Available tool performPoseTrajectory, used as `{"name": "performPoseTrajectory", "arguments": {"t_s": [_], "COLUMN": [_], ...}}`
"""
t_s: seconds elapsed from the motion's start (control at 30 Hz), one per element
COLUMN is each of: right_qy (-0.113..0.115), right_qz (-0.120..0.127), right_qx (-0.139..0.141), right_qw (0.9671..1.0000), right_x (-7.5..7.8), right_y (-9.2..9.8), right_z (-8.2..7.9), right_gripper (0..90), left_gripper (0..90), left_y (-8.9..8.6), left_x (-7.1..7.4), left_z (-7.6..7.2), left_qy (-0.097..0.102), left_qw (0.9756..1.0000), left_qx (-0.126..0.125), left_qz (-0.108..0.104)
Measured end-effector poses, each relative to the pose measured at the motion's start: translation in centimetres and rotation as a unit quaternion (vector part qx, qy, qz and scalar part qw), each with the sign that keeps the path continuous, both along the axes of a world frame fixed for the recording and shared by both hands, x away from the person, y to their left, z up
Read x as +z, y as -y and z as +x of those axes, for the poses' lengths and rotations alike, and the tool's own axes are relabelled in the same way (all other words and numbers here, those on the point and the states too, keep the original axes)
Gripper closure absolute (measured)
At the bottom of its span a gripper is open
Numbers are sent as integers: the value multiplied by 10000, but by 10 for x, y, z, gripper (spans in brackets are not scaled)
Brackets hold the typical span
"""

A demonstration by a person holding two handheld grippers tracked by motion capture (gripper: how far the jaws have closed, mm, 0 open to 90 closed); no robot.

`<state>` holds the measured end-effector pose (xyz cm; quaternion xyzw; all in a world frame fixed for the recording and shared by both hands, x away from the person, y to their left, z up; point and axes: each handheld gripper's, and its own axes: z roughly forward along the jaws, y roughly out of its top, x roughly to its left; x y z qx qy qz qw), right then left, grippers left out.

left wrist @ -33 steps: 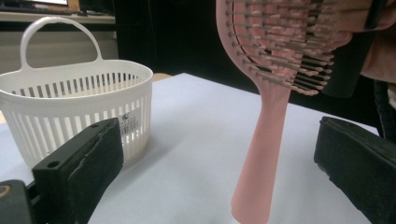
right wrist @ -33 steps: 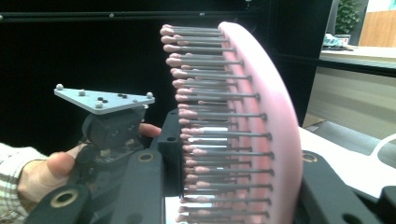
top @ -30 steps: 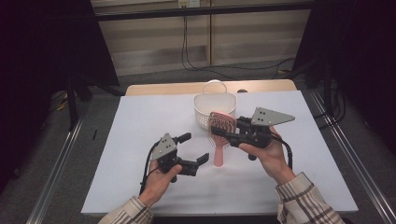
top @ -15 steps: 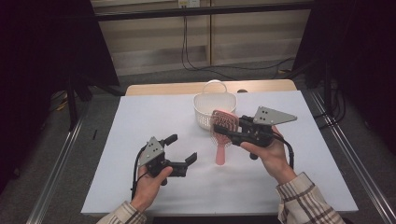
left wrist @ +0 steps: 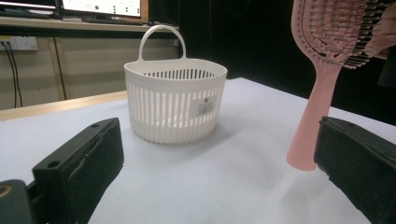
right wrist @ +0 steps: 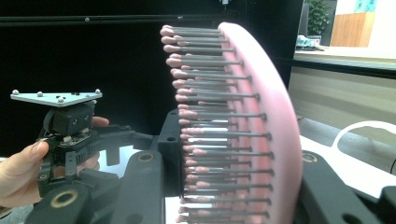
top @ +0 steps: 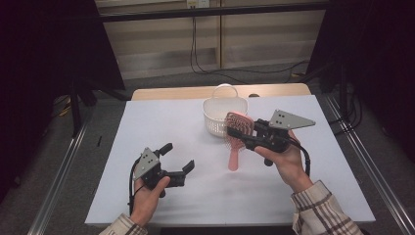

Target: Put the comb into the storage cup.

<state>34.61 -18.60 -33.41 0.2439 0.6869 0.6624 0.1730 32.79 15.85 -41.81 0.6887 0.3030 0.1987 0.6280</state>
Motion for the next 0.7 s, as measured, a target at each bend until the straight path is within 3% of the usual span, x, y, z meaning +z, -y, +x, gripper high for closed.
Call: {"name": "performPoseTrajectory", "arguments": {"t_s": [0.07,0.3,0.7], "right_qy": [3,41,87], "right_qz": [14,43,11], "right_qx": [-15,-65,-249], "right_qw": [10000,10000,9997], "right_x": [1,2,7], "right_y": [1,3,7], "right_z": [0,0,1], "right_gripper": [621,621,621], "left_gripper": [17,23,23], "left_y": [-3,-13,-27], "left_x": [1,-1,-1], "left_z": [-1,-4,-7], "left_qy": [83,16,58], "left_qw": [9999,9997,9989], "left_qx": [31,197,472], "left_qz": [96,139,0]}}
